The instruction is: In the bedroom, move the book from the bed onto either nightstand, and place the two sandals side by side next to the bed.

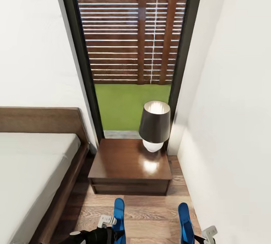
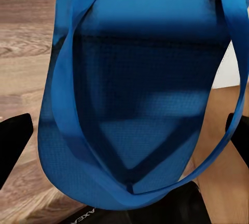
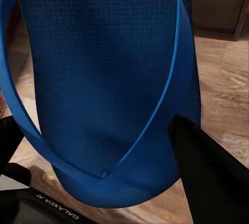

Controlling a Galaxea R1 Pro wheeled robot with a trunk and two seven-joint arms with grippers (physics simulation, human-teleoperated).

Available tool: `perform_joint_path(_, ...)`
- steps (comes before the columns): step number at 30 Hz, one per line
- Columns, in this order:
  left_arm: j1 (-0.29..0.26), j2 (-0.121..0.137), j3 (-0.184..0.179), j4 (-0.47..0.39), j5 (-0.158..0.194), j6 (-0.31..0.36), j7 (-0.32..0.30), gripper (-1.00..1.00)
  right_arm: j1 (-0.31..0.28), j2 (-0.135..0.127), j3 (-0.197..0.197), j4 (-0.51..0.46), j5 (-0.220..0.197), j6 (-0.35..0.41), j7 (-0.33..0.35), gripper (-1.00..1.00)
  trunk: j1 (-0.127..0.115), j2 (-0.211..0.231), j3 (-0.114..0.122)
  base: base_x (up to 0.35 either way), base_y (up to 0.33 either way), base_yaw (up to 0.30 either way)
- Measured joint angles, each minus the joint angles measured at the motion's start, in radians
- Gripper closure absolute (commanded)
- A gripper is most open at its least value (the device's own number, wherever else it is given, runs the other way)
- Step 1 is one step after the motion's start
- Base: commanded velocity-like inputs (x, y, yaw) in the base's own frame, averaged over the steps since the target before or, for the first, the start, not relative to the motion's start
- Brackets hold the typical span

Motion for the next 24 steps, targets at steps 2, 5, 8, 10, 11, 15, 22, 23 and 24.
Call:
perform_joint_path(2,0.000,0.000,0.000,0.000,0.000,0.000,0.000,1.00,0.000,0.000,0.000,0.000,0.000,0.000,0.000,1.00,0.000,0.000,0.000,0.004,0.002,0.271)
perform_joint_path(5,0.000,0.000,0.000,0.000,0.000,0.000,0.000,1.00,0.000,0.000,0.000,0.000,0.000,0.000,0.000,1.00,0.000,0.000,0.000,0.001,0.001,0.282)
perform_joint_path(8,0.000,0.000,0.000,0.000,0.000,0.000,0.000,1.00,0.000,0.000,0.000,0.000,0.000,0.000,0.000,1.00,0.000,0.000,0.000,0.000,0.000,0.286)
perform_joint_path(10,0.000,0.000,0.000,0.000,0.000,0.000,0.000,1.00,0.000,0.000,0.000,0.000,0.000,0.000,-0.001,1.00,0.000,0.000,0.000,0.000,0.000,0.287)
perform_joint_path(11,0.000,0.000,0.000,0.000,0.000,0.000,0.000,1.00,0.000,0.000,0.000,0.000,0.000,0.000,-0.001,1.00,0.000,0.000,0.000,0.000,0.000,0.287)
perform_joint_path(15,0.000,0.000,0.000,0.000,0.000,0.000,0.000,1.00,0.000,0.000,0.001,0.000,0.000,0.000,-0.001,1.00,0.000,0.000,0.000,0.000,0.000,0.287)
perform_joint_path(22,0.000,0.000,0.000,0.000,0.000,0.000,0.000,1.00,0.000,0.000,0.000,0.000,0.000,0.000,-0.001,1.00,0.000,0.000,0.000,0.000,0.000,0.287)
perform_joint_path(23,0.000,0.000,0.000,0.000,0.000,0.000,0.000,1.00,0.000,0.000,0.000,0.000,0.000,0.000,-0.001,1.00,0.000,0.000,0.000,0.000,0.000,0.287)
perform_joint_path(24,0.000,0.000,0.000,0.000,0.000,0.000,0.000,1.00,0.000,0.000,0.000,0.000,0.000,0.000,-0.001,1.00,0.000,0.000,0.000,0.000,0.000,0.287)
